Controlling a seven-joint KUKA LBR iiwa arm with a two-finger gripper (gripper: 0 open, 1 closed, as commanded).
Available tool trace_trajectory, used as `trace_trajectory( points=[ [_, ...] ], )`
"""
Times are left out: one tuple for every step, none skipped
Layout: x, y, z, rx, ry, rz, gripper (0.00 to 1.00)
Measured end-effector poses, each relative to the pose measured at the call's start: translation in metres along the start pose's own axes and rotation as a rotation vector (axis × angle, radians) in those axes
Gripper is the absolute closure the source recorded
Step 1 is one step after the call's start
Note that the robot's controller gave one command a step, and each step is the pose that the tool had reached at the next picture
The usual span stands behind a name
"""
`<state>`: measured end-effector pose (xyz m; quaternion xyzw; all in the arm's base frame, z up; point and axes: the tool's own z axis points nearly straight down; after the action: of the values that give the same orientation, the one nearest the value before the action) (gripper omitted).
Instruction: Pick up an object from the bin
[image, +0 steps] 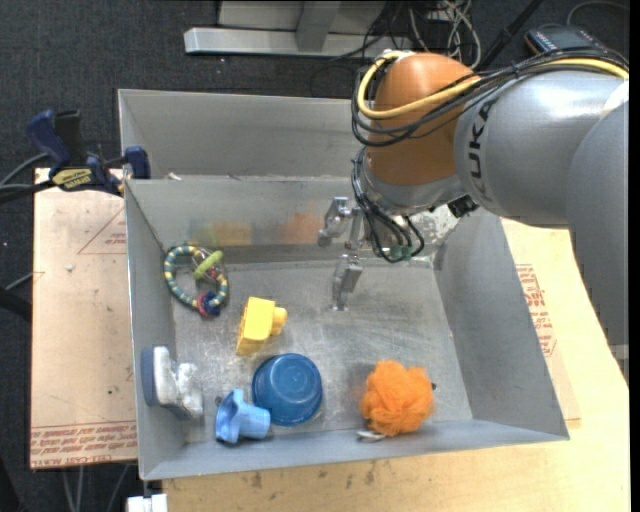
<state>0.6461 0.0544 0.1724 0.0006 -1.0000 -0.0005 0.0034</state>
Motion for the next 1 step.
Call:
trace_trajectory(
  points=[
    [-0.0018, -0.0002, -0.0049, 0.000, -0.008, 0.001, 0.00]
  ],
)
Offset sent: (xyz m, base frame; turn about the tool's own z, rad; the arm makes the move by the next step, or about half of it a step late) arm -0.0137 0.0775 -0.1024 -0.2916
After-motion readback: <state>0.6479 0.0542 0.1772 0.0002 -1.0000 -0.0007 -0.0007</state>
